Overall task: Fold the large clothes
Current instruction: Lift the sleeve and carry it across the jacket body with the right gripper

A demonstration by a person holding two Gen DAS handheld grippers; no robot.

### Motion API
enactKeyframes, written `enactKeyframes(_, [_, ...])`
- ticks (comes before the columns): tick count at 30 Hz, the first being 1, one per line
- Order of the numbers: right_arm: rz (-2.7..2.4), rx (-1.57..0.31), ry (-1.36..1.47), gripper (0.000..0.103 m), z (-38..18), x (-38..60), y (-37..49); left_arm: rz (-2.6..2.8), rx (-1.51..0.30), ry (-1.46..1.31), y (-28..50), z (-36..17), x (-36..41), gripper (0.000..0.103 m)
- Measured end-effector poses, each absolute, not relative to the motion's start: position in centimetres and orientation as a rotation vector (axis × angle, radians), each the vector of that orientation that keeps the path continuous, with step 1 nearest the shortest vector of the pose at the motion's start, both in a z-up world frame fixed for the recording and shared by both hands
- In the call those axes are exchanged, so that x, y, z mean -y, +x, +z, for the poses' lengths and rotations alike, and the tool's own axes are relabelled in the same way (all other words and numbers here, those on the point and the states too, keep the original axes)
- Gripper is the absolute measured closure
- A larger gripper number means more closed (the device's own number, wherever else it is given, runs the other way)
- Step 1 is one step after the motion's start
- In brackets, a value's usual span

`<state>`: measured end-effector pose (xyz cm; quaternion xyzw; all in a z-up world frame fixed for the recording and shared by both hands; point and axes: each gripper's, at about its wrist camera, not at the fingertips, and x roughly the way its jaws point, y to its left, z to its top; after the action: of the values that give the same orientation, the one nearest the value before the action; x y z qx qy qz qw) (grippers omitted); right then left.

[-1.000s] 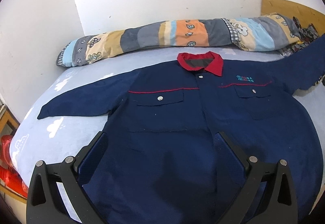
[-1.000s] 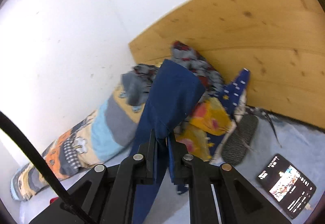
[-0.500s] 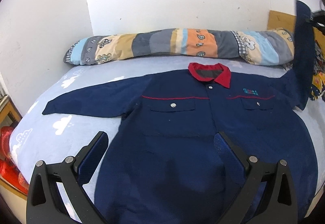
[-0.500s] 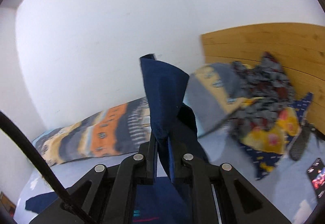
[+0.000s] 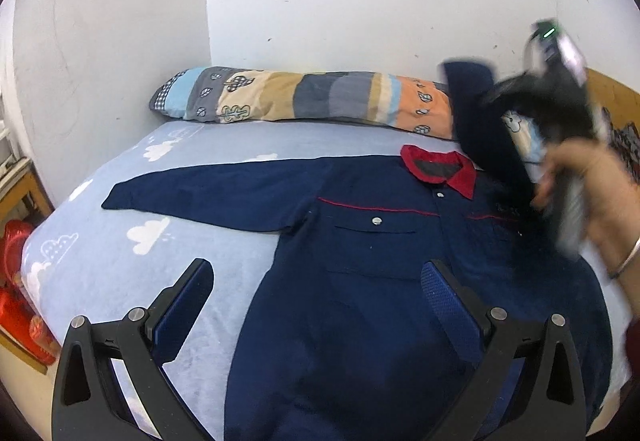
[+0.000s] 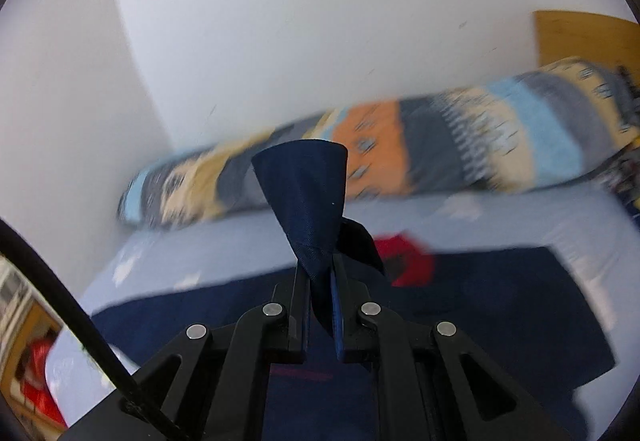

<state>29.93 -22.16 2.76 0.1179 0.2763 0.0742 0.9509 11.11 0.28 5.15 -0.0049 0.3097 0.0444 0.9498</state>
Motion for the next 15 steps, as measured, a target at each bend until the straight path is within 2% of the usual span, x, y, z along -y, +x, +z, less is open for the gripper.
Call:
enactKeyframes(7, [0.213, -0.675, 0.186, 0.094, -5.1, 14.0, 32.4, 0.090, -0.625, -0.020, 11.0, 5.6, -1.0, 0.000])
enactKeyframes(15, [0.216, -0.763, 0.105, 0.094, -11.0, 10.1, 32.9, 0.081, -0.629, -0.024, 11.1, 5.6, -1.0, 0.000])
